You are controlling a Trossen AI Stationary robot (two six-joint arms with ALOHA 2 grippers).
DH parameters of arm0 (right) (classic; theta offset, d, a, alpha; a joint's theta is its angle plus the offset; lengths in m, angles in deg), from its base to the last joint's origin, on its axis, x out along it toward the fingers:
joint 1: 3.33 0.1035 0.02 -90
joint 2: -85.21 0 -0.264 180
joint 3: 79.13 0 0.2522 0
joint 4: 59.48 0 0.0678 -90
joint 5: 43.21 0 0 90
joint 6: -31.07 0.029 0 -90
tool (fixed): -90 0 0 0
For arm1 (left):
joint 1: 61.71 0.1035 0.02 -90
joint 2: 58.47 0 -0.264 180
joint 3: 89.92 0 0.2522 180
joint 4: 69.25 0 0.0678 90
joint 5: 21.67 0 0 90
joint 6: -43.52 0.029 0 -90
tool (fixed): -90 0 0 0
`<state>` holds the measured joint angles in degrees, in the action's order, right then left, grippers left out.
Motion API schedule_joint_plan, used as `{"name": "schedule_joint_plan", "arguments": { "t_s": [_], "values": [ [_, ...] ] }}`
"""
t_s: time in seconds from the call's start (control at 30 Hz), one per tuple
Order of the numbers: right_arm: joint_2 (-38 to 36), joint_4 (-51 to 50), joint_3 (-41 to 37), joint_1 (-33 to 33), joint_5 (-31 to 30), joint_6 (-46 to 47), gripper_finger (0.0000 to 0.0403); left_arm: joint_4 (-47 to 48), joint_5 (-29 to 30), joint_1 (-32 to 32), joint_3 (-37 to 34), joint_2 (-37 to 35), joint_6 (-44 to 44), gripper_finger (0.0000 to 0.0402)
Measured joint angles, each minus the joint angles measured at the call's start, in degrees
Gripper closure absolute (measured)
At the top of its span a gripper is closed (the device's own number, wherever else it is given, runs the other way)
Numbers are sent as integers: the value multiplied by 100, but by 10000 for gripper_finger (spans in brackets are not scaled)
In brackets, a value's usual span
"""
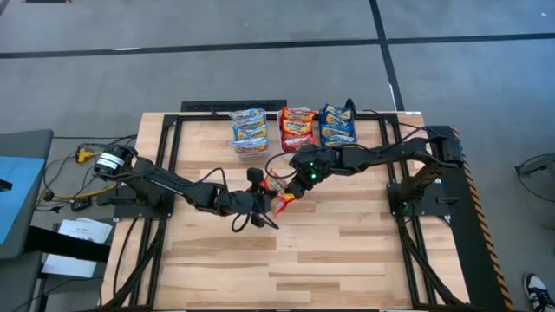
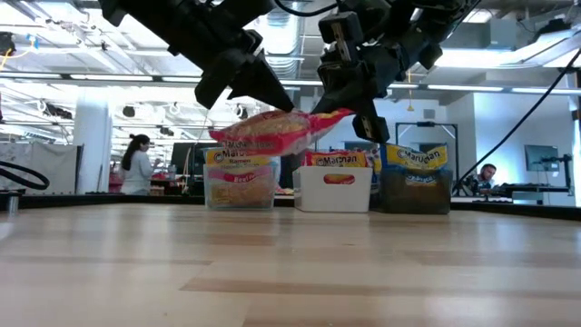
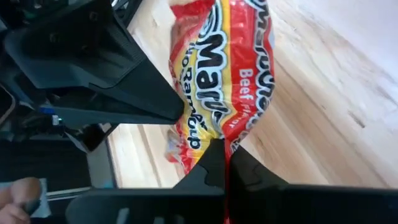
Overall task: Sort Maruchan noodles
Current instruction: Put the red noodle pack into the white bin
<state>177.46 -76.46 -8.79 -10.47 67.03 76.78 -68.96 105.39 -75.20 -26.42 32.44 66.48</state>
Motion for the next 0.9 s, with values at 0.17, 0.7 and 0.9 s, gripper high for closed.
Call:
{"name": "schedule_joint_plan", "arguments": {
  "t_s": [0.17, 0.7, 0.9],
  "values": [
    [0, -11, 0, 2, -154, -157, 396, -26, 9, 0, 0, 0, -18, 401],
    [-106, -216, 2, -390, -254, -1546, 400, 527, 436, 0, 4, -1041, -823, 401],
    [-543, -259, 4, -862, -254, -2231, 400, 1051, 439, 0, 4, -1734, -1244, 401]
  ]
}}
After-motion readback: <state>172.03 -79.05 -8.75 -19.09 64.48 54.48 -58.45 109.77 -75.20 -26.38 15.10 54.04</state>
